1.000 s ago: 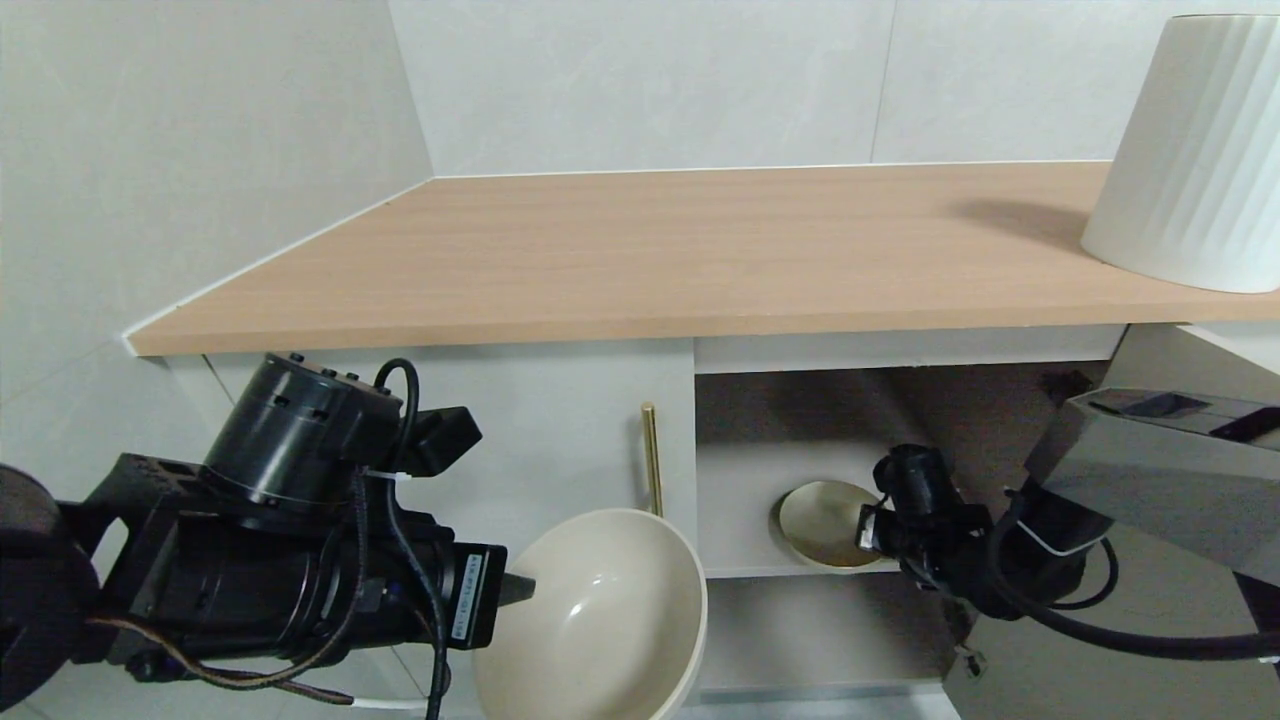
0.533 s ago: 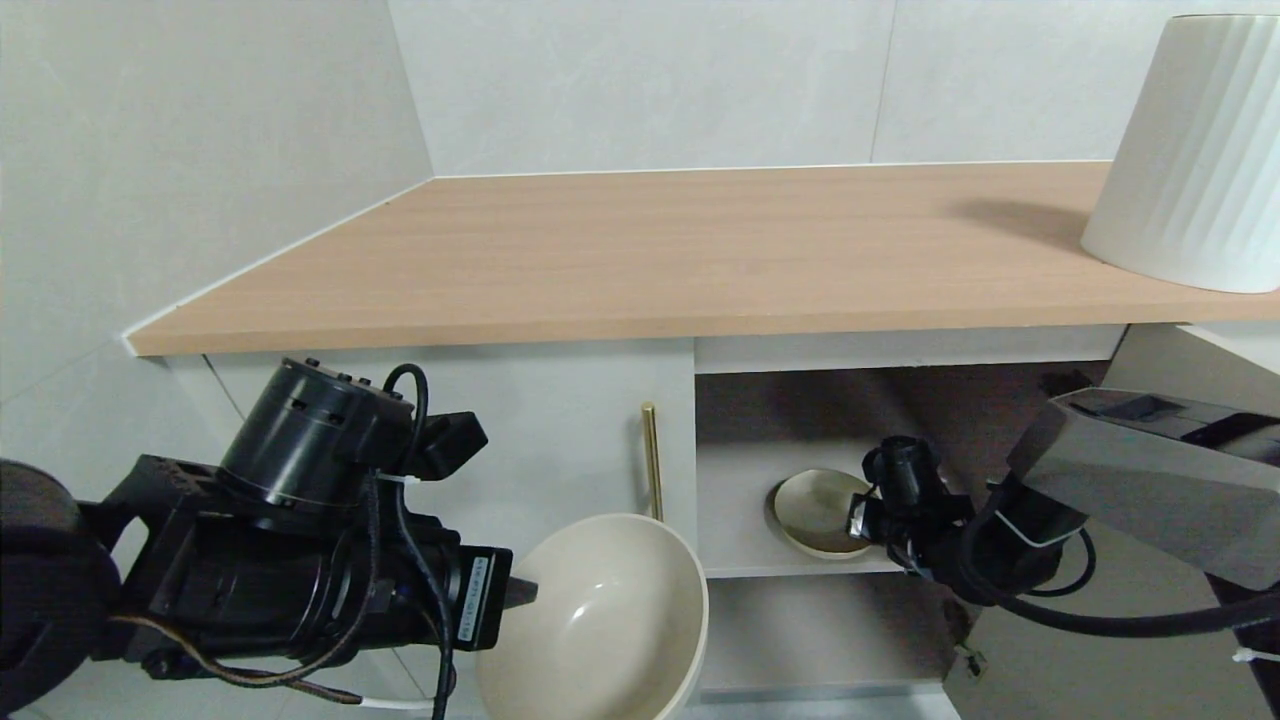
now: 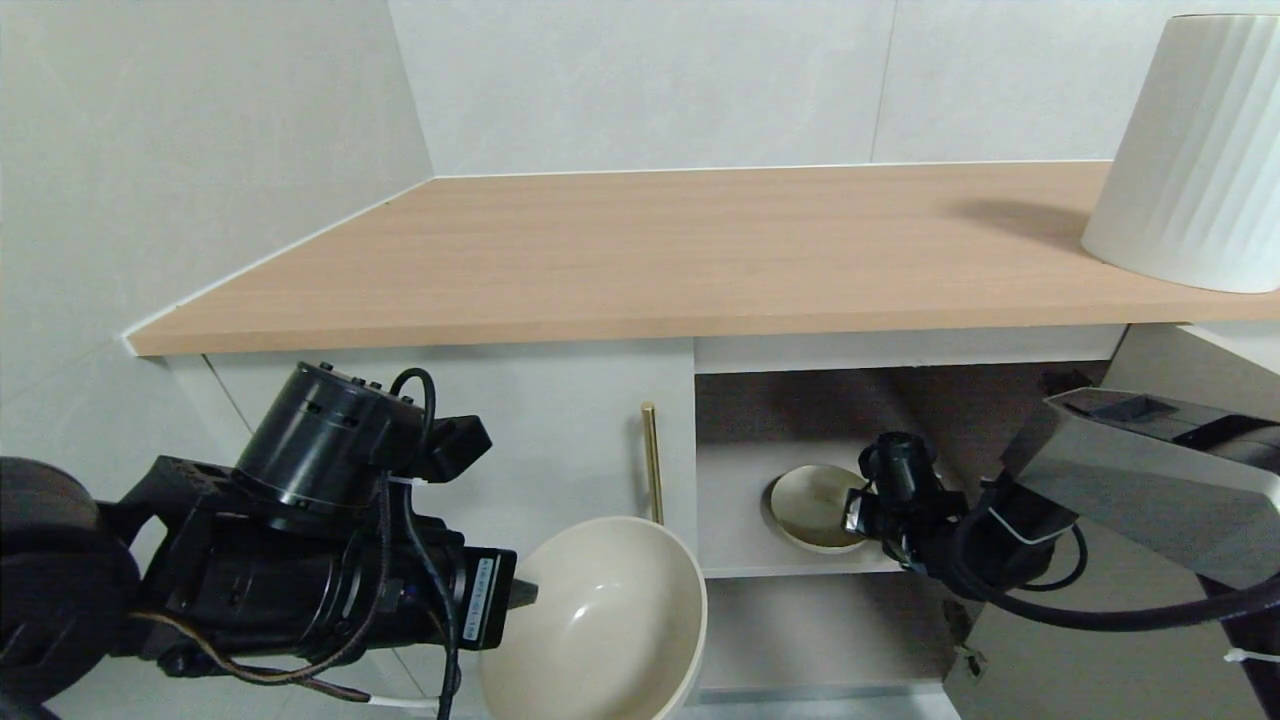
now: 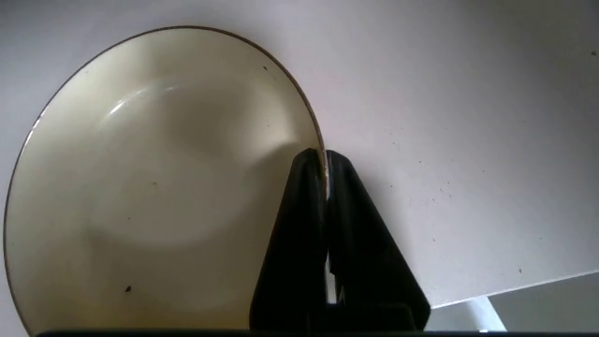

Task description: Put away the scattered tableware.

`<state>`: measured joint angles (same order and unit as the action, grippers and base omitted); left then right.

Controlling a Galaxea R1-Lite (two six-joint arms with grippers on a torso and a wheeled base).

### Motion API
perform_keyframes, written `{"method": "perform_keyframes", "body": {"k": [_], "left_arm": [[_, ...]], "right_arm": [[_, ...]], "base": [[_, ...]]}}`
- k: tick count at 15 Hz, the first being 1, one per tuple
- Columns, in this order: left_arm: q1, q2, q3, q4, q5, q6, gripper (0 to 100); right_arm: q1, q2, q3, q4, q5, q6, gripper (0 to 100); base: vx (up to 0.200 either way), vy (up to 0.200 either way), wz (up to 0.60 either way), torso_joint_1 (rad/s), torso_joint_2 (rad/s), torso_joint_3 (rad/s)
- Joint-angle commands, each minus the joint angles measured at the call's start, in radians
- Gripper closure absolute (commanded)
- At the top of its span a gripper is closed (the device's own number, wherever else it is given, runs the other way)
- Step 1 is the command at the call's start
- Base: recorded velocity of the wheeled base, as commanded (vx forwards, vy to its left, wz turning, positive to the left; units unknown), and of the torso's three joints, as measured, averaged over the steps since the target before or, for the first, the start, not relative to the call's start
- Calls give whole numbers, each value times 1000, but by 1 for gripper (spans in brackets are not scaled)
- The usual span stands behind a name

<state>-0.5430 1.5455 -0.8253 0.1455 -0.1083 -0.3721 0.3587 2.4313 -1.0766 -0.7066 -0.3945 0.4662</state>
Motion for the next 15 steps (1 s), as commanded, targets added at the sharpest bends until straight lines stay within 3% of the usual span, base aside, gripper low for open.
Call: {"method": "perform_keyframes", "body": {"k": [1, 7, 9, 11, 13, 15], "left_arm": [[0, 2, 0, 0, -1, -1, 100], [-11, 27, -3, -4, 24, -18, 100], [-46, 51, -1, -60, 38, -93, 100], [-100, 90, -5, -96, 104, -146, 100], [-157, 131, -5, -98, 180, -162, 100], [-190, 159, 0, -96, 202, -163, 100]], "right_arm": [[0, -1, 0, -1, 0, 0, 0], [8, -47, 23, -1, 9, 2, 0], [52, -170, 112, 1, 59, 2, 0], [115, -327, 210, 47, 177, 2, 0], [174, -468, 238, 207, 241, 2, 0], [209, -569, 248, 320, 270, 0, 0]], "base": [[0, 0, 0, 0, 0, 0], [0, 0, 0, 0, 0, 0], [0, 0, 0, 0, 0, 0], [0, 0, 0, 0, 0, 0], [0, 0, 0, 0, 0, 0], [0, 0, 0, 0, 0, 0]]}}
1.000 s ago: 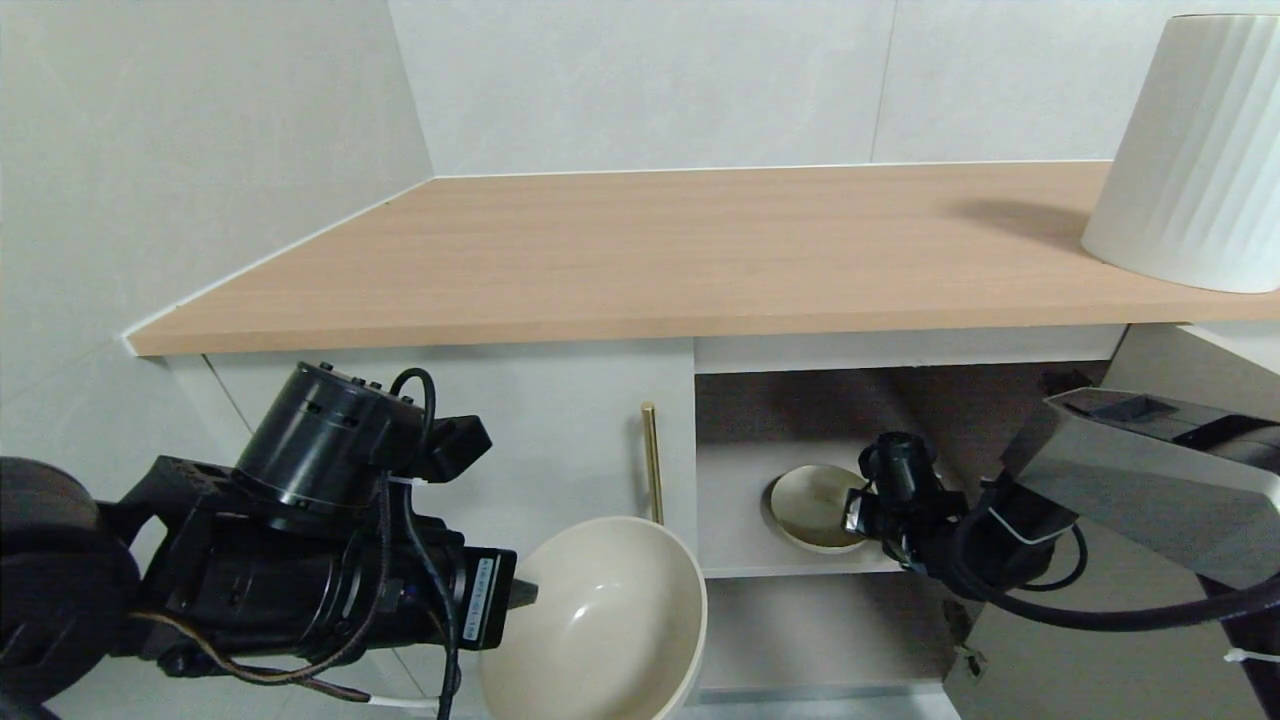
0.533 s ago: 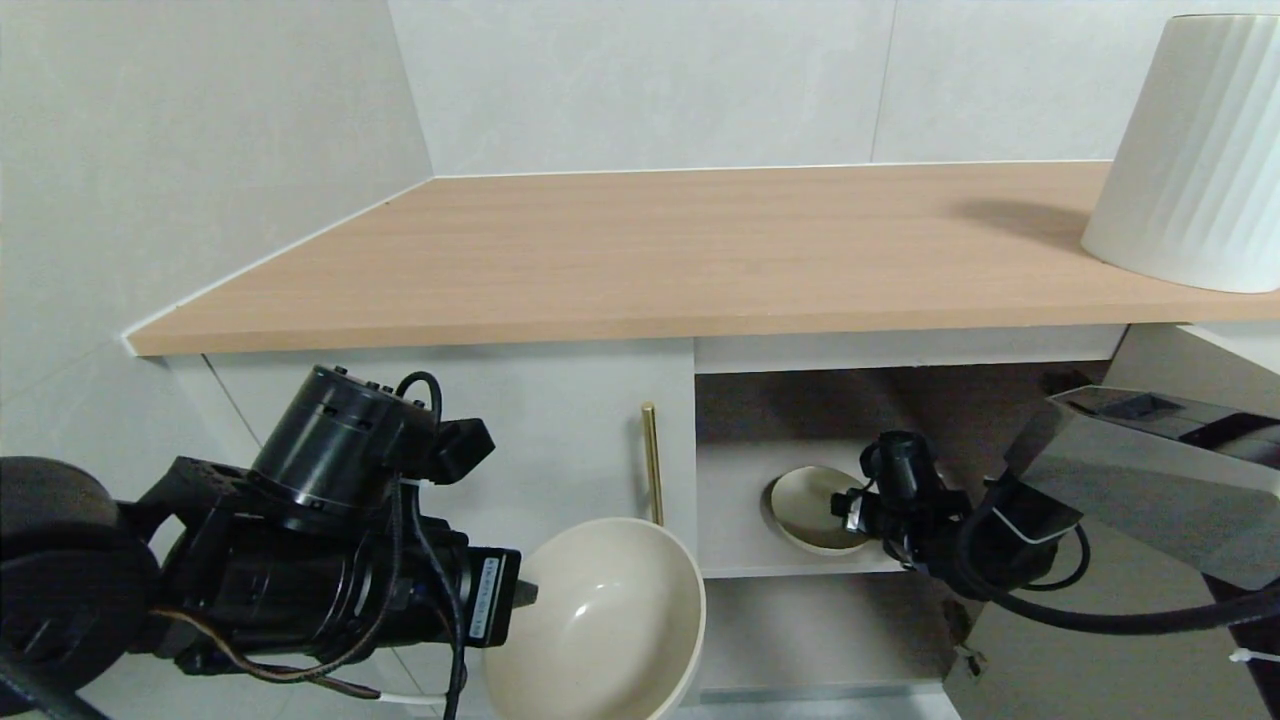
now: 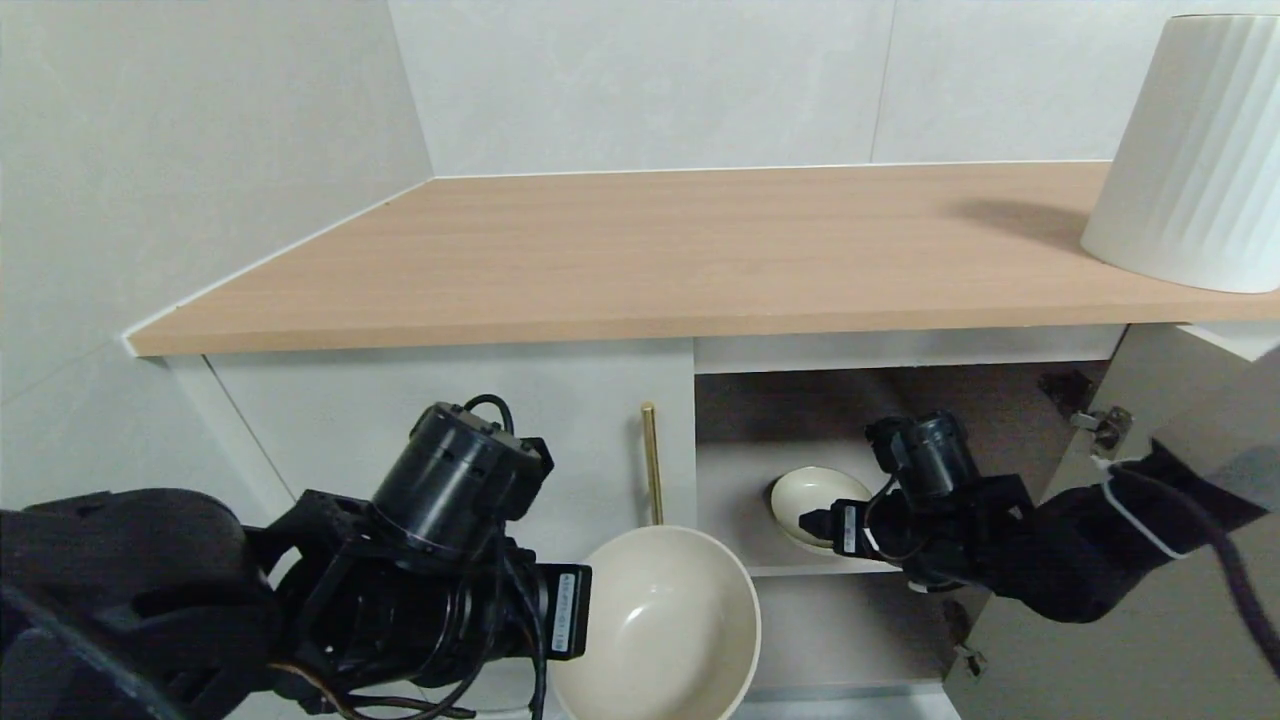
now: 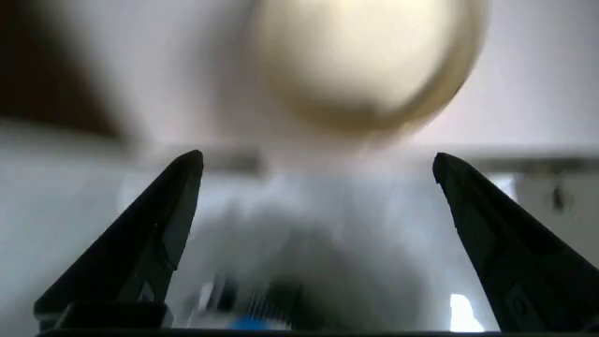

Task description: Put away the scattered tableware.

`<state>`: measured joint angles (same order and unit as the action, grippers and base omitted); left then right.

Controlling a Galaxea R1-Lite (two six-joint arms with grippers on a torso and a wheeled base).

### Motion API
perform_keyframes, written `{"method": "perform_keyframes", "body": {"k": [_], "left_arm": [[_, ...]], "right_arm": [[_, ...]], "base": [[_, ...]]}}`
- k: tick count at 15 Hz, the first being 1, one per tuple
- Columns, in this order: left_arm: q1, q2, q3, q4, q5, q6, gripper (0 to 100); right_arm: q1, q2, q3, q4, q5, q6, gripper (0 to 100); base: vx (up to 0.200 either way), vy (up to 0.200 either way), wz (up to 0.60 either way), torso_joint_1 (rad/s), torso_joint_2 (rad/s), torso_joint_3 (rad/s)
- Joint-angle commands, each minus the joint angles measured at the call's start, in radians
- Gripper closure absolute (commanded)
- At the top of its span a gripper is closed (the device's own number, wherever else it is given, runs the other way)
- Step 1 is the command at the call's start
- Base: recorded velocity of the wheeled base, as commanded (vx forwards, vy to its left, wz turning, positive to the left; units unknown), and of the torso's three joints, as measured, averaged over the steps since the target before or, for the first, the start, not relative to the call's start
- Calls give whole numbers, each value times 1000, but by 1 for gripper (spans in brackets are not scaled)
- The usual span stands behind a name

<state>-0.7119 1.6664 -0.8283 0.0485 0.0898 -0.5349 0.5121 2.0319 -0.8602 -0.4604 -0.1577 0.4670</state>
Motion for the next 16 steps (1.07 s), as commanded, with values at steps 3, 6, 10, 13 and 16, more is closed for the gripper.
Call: {"method": "perform_keyframes", "body": {"k": [3, 6, 10, 13, 16], "left_arm": [[-44, 107, -2, 19, 4, 1, 100], [-64, 170, -3, 21, 10, 1, 100], [-84, 181, -3, 21, 10, 3, 100], [-89, 179, -6, 19, 11, 3, 100], [-93, 176, -8, 19, 21, 3, 100]], "right_arm": [[134, -317, 63, 201, 102, -51, 0], [223, -354, 82, 250, 121, -53, 0], [309, -297, 121, 250, 121, -79, 0], [324, -252, 125, 247, 118, -79, 0], [324, -219, 125, 247, 112, -79, 0]], "base": [[0, 0, 0, 0, 0, 0], [0, 0, 0, 0, 0, 0], [0, 0, 0, 0, 0, 0], [0, 0, 0, 0, 0, 0], [0, 0, 0, 0, 0, 0]]}}
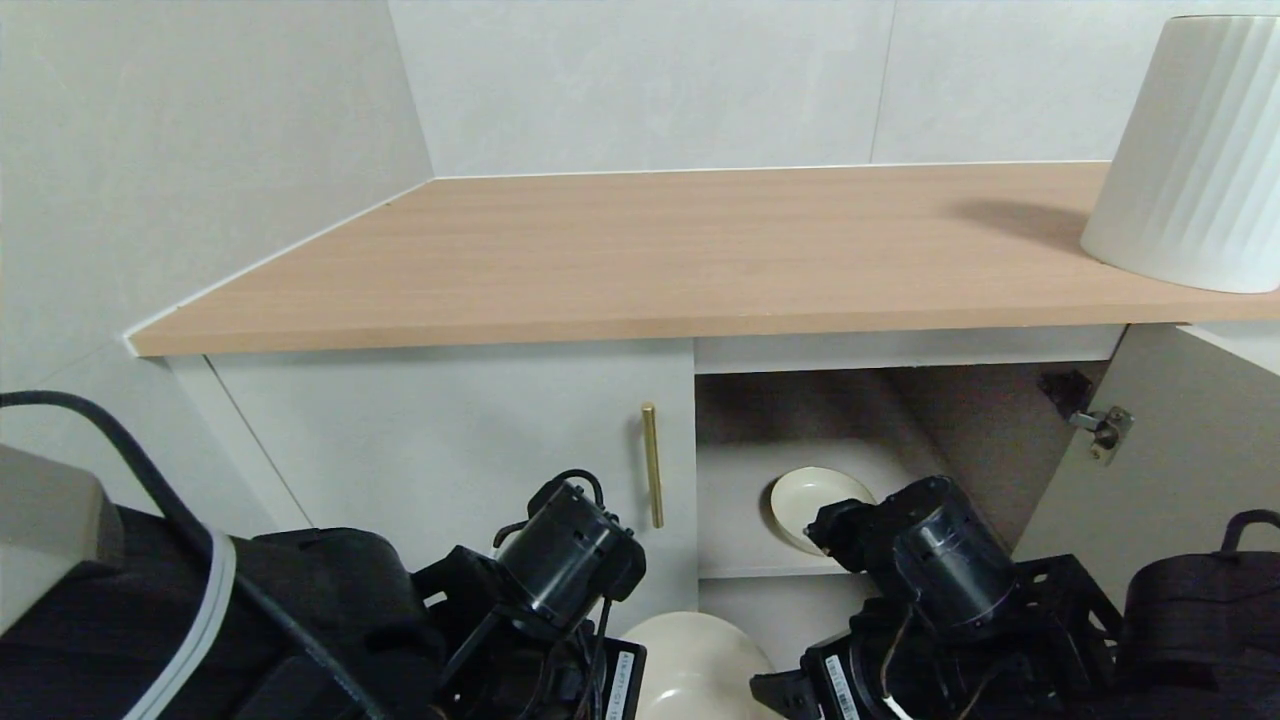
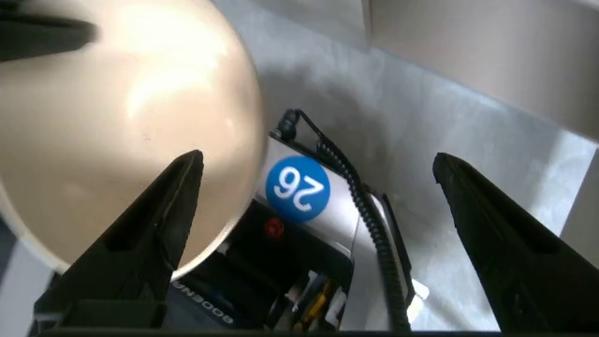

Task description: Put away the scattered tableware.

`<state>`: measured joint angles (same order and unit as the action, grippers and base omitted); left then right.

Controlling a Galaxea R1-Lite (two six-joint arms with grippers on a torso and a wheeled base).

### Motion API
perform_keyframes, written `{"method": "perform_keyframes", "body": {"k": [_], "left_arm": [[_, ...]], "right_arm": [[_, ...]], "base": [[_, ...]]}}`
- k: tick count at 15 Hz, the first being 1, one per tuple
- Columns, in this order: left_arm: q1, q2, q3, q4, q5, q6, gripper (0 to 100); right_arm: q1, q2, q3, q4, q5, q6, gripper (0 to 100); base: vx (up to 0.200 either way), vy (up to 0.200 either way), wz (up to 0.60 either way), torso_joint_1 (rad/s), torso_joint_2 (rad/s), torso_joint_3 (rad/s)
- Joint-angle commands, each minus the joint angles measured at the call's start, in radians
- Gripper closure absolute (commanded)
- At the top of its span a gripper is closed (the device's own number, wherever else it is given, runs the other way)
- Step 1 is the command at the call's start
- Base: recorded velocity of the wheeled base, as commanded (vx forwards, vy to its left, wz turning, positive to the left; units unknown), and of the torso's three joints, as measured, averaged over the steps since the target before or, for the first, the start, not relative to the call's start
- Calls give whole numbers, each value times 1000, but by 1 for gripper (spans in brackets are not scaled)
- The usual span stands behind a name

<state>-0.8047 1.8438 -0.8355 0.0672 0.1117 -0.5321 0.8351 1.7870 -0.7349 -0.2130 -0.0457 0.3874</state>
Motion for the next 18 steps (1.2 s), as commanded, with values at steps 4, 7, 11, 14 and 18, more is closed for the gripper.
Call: {"method": "perform_keyframes", "body": {"k": [4, 7, 11, 14, 18], "left_arm": [[-7, -6, 1, 0, 0, -2, 100], [-7, -3, 1, 0, 0, 0, 100], [-7, -2, 0, 0, 0, 0, 100], [-7, -2, 0, 0, 0, 0, 100], [-8, -3, 1, 0, 0, 0, 100]], "right_arm": [[1, 43, -3, -3, -5, 1, 0], [1, 45, -4, -3, -5, 1, 100], [1, 45, -4, -5, -5, 1, 100], [1, 45, -4, -5, -5, 1, 100], [-1, 45, -4, -5, -5, 1, 100]], "base": [[0, 0, 0, 0, 0, 0], [0, 0, 0, 0, 0, 0], [0, 0, 0, 0, 0, 0], [0, 0, 0, 0, 0, 0], [0, 0, 0, 0, 0, 0]]}}
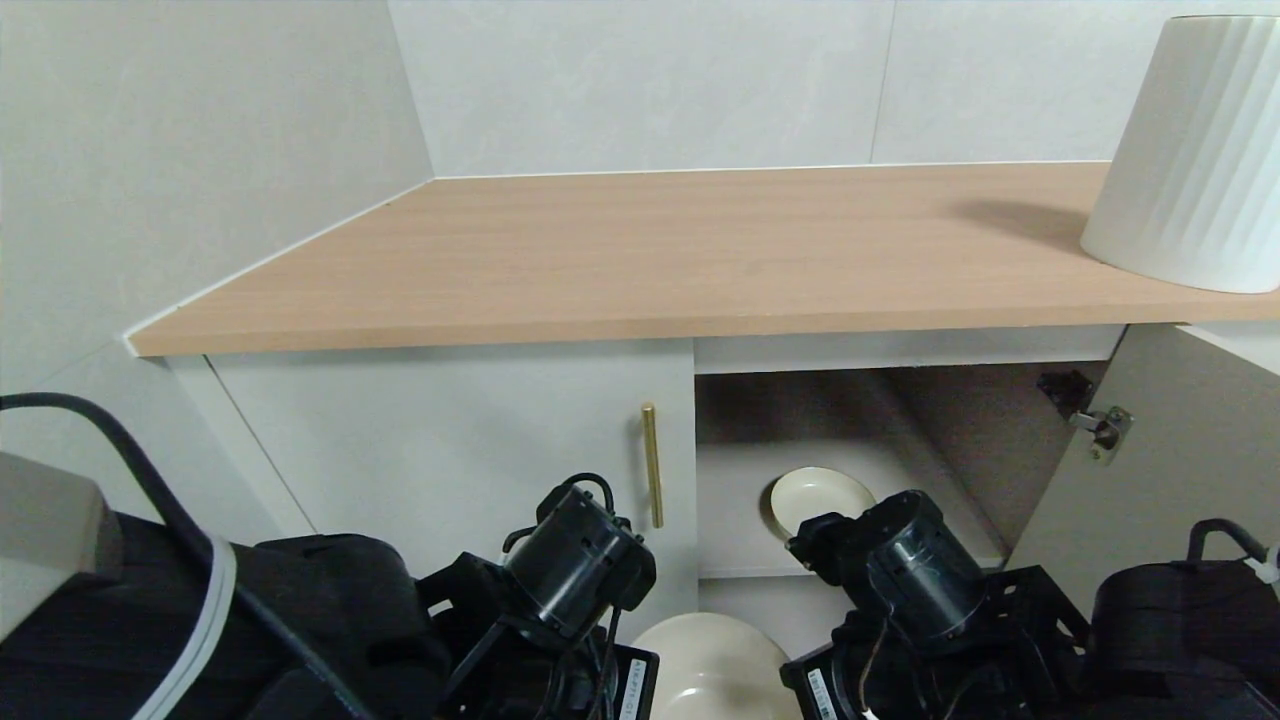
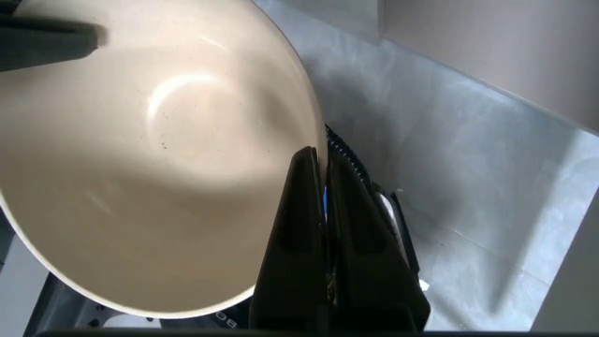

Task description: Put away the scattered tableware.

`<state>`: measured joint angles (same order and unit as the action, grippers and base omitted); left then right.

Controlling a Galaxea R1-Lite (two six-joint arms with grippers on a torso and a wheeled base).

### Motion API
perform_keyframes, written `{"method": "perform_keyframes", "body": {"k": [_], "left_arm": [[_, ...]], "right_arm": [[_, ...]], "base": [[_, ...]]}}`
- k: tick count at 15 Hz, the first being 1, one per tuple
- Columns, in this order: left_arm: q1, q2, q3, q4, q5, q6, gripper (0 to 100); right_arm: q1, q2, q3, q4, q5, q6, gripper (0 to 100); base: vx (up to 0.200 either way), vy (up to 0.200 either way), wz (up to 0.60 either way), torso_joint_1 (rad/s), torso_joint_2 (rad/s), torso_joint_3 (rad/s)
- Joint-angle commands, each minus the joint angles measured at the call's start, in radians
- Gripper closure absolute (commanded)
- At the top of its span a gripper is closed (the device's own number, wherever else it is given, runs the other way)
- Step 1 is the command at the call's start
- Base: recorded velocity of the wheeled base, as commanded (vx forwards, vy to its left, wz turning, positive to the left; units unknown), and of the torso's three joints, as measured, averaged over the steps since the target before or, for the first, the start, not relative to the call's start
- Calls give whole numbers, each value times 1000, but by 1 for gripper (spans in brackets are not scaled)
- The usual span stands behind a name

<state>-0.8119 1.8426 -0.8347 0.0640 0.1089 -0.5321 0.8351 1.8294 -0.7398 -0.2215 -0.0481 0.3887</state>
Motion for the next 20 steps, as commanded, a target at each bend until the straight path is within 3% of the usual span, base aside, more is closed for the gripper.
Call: {"method": "perform_keyframes", "body": {"k": [1, 3, 4, 12, 15, 20], "left_arm": [[-1, -2, 0, 3, 5, 0, 100], [-1, -2, 0, 3, 9, 1, 100], [-4, 0, 2, 5, 14, 1, 0], [-7, -5, -1, 2, 14, 0, 0], [-7, -6, -1, 2, 14, 0, 0], [-7, -9, -3, 2, 18, 0, 0]], "right_arm": [[1, 2, -1, 2, -3, -1, 100], [-1, 2, -1, 2, -3, -1, 100], [-1, 2, -1, 4, -4, 1, 100], [-1, 11, 0, 4, -7, -1, 100], [-10, 33, 0, 5, -52, -4, 100], [-142, 61, 2, 59, -142, -73, 100]], "base": [[0, 0, 0, 0, 0, 0], [0, 0, 0, 0, 0, 0], [0, 0, 0, 0, 0, 0], [0, 0, 0, 0, 0, 0], [0, 0, 0, 0, 0, 0], [0, 0, 0, 0, 0, 0]]}}
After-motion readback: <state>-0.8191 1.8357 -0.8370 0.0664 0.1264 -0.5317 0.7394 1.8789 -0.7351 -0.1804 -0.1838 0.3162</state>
